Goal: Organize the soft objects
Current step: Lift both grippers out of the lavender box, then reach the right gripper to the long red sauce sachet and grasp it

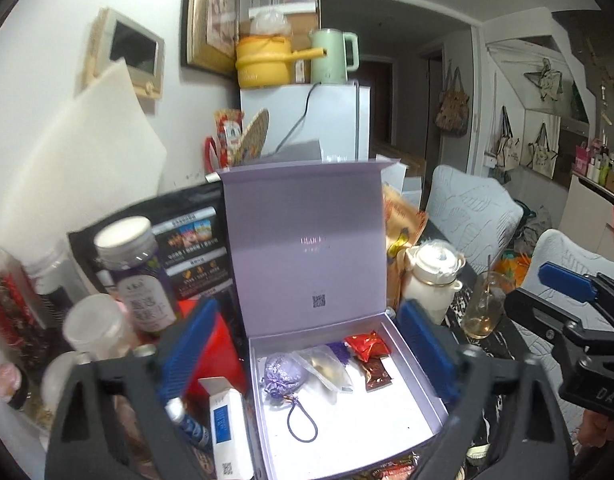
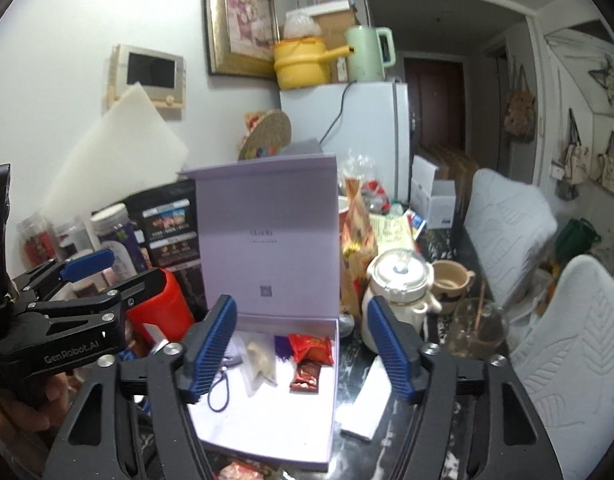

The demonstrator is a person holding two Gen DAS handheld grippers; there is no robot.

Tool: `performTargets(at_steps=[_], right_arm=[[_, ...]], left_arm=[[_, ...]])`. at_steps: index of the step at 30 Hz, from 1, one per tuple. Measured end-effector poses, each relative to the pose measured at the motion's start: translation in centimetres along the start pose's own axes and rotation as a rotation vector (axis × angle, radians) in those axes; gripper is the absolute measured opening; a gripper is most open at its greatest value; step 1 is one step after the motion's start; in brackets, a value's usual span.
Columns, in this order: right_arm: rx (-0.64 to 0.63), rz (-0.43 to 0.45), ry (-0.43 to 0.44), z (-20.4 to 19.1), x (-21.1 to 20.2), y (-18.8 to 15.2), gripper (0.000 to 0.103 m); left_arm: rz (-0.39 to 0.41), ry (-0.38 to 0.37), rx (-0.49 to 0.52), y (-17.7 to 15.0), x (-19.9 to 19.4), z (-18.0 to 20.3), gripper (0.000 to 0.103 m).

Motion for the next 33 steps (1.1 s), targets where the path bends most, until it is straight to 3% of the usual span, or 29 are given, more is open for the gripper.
performTargets(at_steps=[9, 22, 33], right_arm=[[-0.022, 0.056, -0.047, -0.5, -6.7, -1.0, 0.086], [0.001, 0.036, -0.106, -1.6, -13.8, -6.5, 0.086], [0.0, -0.007, -0.108, -2.8, -16.2, -10.5, 0.086]], left_arm=[[0.06, -0.025, 0.027, -0.7, -5.5, 1.2, 0.102], [0.02, -0.084, 0.046, -5.8, -11.0, 3.0, 0.102], [-0.021, -0.119, 0.031, -9.4, -13.7, 3.4, 0.102]])
Point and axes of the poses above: each gripper's, at about its wrist camera, not at the fingertips, and x roughly the way its jaws point, z to its right, y to its top, the point moved 4 cm from there along x, roughly the way its jaws point, and after that the axes turned 8 degrees about -y, right-handed, at the moved point
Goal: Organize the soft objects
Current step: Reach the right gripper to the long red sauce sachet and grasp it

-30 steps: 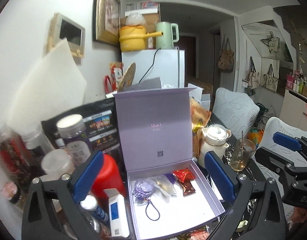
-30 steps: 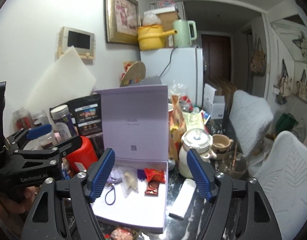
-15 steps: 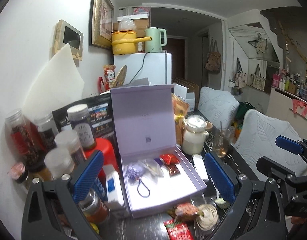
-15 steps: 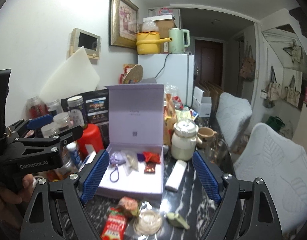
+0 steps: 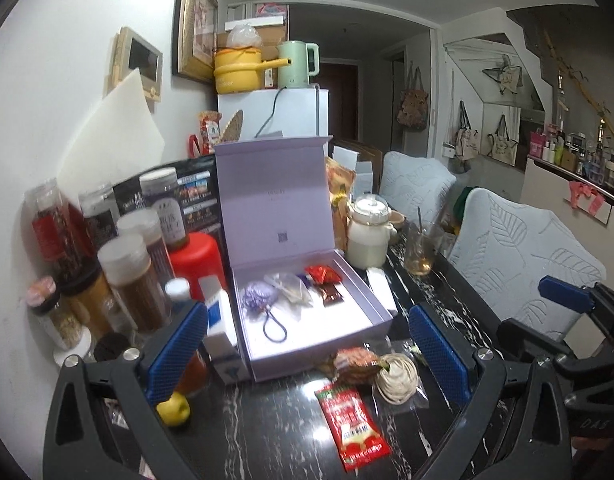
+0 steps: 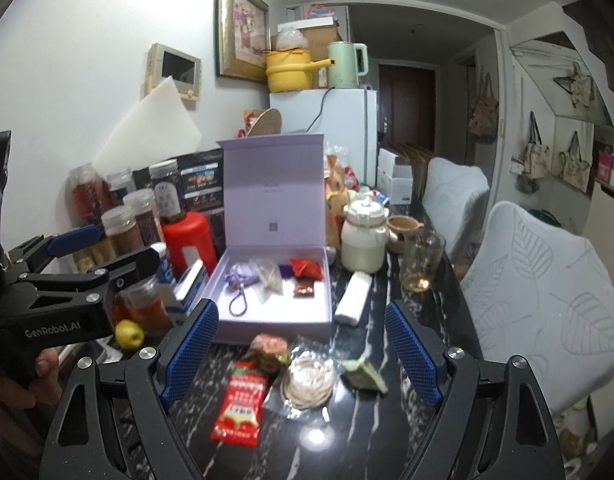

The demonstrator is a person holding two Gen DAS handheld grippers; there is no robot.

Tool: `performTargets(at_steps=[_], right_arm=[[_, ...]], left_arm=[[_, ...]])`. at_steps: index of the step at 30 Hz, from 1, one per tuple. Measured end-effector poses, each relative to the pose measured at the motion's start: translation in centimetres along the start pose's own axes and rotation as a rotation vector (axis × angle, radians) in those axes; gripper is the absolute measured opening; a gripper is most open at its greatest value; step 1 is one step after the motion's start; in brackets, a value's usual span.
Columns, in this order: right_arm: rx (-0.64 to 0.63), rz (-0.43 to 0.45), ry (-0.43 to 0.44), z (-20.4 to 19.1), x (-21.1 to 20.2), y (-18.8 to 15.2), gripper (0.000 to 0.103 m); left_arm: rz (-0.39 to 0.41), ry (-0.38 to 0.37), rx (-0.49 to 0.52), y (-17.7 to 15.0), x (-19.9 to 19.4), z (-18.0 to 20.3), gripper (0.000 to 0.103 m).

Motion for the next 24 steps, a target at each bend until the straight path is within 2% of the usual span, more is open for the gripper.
performTargets(at_steps=[9, 18, 24], right_arm=[[-0.009, -0.051, 0.032, -1.8, 0.2, -3.2, 0.086], [-0.021, -0.074, 0.044, -3.8, 1.3, -5.7, 0.086], [-0.032, -0.141, 0.061, -4.9, 3.1, -7.6, 0.081]], left_arm=[[-0.04, -0.001, -0.016, -2.2, -0.2, -0.7, 0.102], [-0.118, 0.016, -0.061, -5.0, 0.7, -2.2, 0.102], [-0.162, 0.032, -0.083, -6.4, 1.7, -3.7, 0.102]])
Point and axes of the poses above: each gripper's, at about its wrist camera, not at the fingertips, and x roughly the way its jaws point, z to its right, y to its top, the point moved 4 cm from there along x, roughly the way its jaws point, and after that the axes turned 8 degrees about -y, right-handed, at the moved point
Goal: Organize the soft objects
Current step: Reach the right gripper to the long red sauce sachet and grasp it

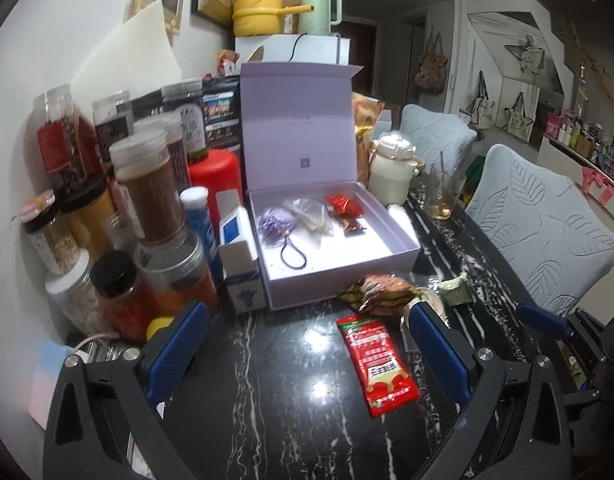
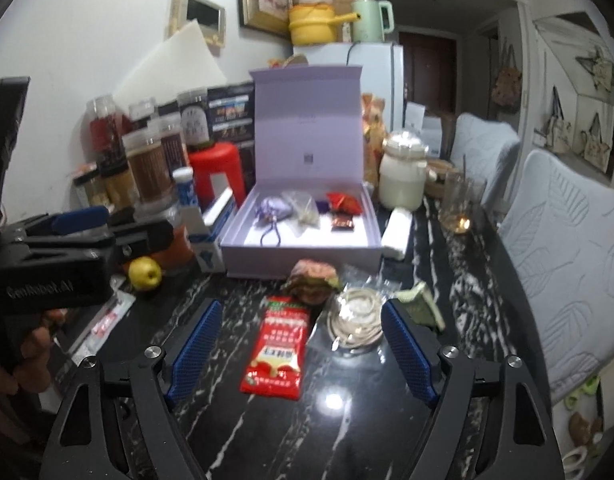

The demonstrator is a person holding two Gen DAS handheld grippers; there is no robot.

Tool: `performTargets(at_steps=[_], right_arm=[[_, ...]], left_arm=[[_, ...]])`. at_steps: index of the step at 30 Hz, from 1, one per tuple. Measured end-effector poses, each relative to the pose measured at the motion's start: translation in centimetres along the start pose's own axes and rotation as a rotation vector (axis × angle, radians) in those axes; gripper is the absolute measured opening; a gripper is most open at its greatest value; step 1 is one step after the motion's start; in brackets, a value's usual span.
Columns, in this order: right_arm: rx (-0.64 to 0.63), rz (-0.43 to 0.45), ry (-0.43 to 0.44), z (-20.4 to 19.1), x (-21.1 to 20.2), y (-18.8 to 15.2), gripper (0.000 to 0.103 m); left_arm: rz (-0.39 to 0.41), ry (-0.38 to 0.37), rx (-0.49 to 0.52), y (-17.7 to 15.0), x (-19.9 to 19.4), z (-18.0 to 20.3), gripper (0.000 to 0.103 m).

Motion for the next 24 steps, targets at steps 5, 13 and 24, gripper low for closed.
performTargets(at_steps=[5, 13, 24], right_arm=[[0.025, -0.077, 0.021, -0.3, 2.5, -1.6, 0.077], [0.025, -0.197, 0.052, -1.4, 6.0, -3.7, 0.073], [-0.018, -0.29, 0.056, -3.3, 10.6, -5.1, 0.071]], left_arm=[[-0.038, -0.002, -0.023, -1.2, 1.2, -1.2, 0.102], [-0.131, -0.015, -0.036, -3.9, 3.7, -2.7, 0.102], [-0.195, 0.014, -0.085, -6.0, 5.7, -5.6, 0.102]])
Point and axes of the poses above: each gripper's, at about its wrist camera, not at the fingertips, and x roughly the way its jaws point, z to its right, y to its top, the point moved 4 cm from there along x, roughly the way its jaws point, and after that the axes turned 8 degrees about -y, right-handed, at the moved point
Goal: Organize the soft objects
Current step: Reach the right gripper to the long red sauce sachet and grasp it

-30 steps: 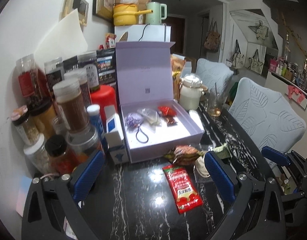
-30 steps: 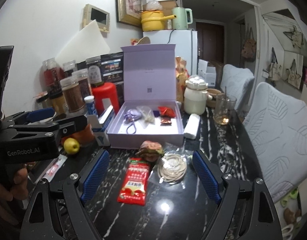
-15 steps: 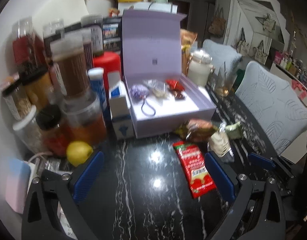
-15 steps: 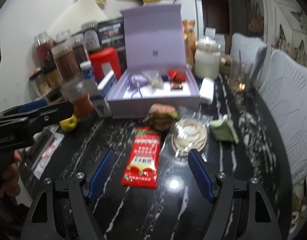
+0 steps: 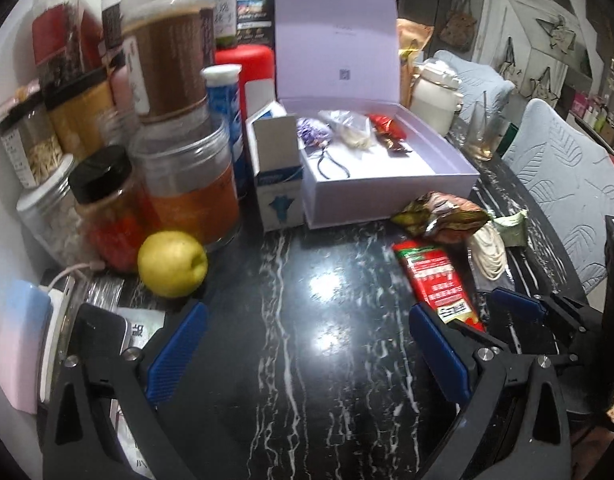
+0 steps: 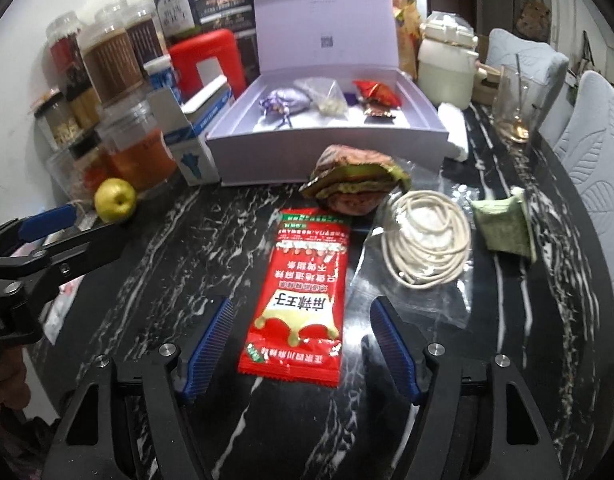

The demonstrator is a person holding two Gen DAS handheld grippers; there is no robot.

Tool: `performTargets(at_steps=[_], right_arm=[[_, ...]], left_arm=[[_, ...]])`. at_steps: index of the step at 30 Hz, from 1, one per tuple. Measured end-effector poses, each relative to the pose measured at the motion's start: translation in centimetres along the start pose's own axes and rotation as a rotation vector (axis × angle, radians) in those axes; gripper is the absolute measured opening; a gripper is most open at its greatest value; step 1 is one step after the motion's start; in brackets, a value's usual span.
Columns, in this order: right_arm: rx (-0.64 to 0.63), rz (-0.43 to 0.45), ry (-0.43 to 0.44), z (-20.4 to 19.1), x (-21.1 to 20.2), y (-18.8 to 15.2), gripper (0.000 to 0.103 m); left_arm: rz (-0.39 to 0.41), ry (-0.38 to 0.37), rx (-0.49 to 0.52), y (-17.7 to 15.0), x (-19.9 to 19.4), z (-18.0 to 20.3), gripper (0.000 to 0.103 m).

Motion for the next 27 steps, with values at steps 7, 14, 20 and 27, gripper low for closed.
performTargets(at_steps=[7, 14, 20, 27], right_arm=[[-0.033, -0.06, -0.01, -0.6, 2.9, -0.1, 0.064], [-0.098, -0.028, -0.056, -1.6, 3.0, 0.3, 0.047], [-0.123, -0.042, 0.005, -1.6, 1.6, -1.2, 0.045], [-0.083, -0.087, -0.016, 0.7, -1.3, -4.3, 0.045]], left_arm=[[-0.015, 0.0, -0.025, -0.1, 0.6, -0.9, 0.102], [-0.024, -0.025, -0.029, 0.0, 0.8, -0.4, 0.102], [-0.027, -0.025, -0.014, 0.0, 0.5, 0.1, 0.102], [-0.027, -0.069, 0.012, 0.1, 0.9, 2.2, 0.102]])
Point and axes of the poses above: each gripper's, at about its wrist camera, not at the fingertips, and x roughly the way its jaws point, z to its right, y to its top, the point moved 4 cm from there along x, roughly the way its jaws point, and after that the axes turned 8 degrees about -y, right-handed, at the moved point
